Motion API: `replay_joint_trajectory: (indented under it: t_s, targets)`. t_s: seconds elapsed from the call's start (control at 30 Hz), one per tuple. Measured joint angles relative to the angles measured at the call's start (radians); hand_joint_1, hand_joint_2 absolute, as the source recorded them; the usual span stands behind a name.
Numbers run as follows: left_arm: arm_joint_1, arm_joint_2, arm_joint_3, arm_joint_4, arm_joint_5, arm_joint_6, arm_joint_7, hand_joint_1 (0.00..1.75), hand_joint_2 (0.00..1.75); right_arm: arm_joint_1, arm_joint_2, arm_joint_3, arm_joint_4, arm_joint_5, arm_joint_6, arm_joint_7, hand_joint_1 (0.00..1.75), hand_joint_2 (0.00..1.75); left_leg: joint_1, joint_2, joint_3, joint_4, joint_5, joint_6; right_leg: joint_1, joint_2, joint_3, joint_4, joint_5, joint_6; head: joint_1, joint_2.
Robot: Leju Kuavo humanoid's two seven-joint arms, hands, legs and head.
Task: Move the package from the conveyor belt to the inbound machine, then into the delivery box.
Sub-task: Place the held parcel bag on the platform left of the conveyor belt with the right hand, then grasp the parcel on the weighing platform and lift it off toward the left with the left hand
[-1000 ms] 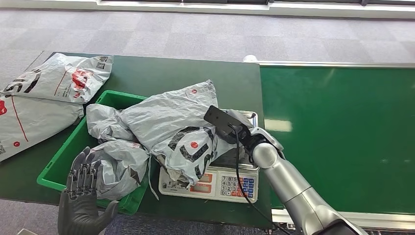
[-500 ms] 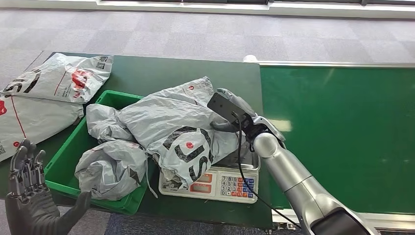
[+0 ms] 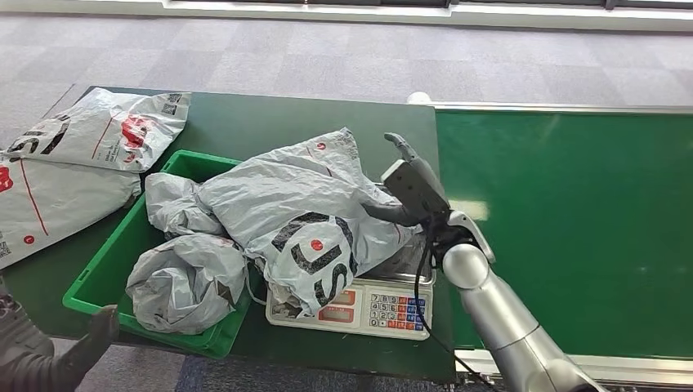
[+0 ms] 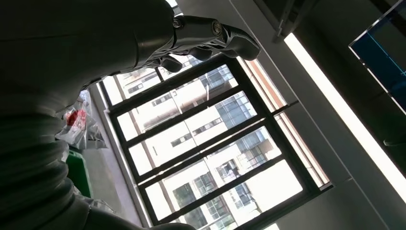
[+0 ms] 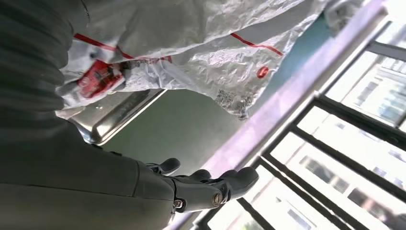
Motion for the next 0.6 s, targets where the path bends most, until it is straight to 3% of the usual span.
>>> replay_joint_trajectory:
  t_s: [0.1,0.17,0.23,0.33,0.43,0.6]
  targets:
    - [-0.101,0.030,-0.051,0.030,-0.045,-0.016,0.107,0.00,1.75,0.147,-0.006,-0.078,-0.173,0.035,-0.050,-0.038,0.00,1.75,0.000,-0.001,-0.002,0.000,0.000,0.000,0.000,-0.001,-0.002,0.000,0.000,0.000,0.000,0.000]
    - [-0.199,0.043,-0.094,0.081,-0.075,-0.051,0.222,0.00,1.75,0.223,-0.002,-0.129,-0.272,0.039,-0.096,-0.079,0.00,1.75,0.000,-0.002,-0.003,0.000,0.001,0.001,-0.001,-0.002,-0.003,0.000,0.001,0.000,0.000,0.000]
    - [-0.306,0.046,-0.149,0.160,-0.122,-0.111,0.376,0.00,1.75,0.287,0.019,-0.178,-0.356,0.001,-0.209,-0.173,0.00,1.75,0.000,-0.002,-0.003,0.000,0.002,0.001,-0.001,-0.003,-0.003,0.000,0.001,0.001,0.000,0.000]
    - [-0.468,0.026,-0.261,0.358,-0.223,-0.167,0.574,0.00,1.75,0.390,0.052,-0.244,-0.467,-0.167,-0.460,-0.384,0.00,1.75,0.000,-0.003,-0.002,0.001,0.003,0.002,-0.002,-0.003,-0.002,0.000,0.003,0.002,0.000,0.000]
    - [-0.596,-0.010,-0.369,0.590,-0.276,-0.147,0.631,0.00,1.75,0.503,0.057,-0.284,-0.543,-0.338,-0.589,-0.506,0.00,1.75,-0.002,0.000,-0.004,0.001,0.003,0.003,-0.004,0.000,-0.002,0.000,0.005,0.004,0.000,0.000]
    - [-0.724,-0.063,-0.485,0.917,-0.312,-0.137,0.685,0.00,1.75,0.617,0.063,-0.311,-0.617,-0.396,-0.621,-0.571,0.00,1.75,-0.004,0.007,-0.004,0.001,0.003,0.004,-0.005,0.007,-0.006,0.000,0.007,0.005,0.000,0.000]
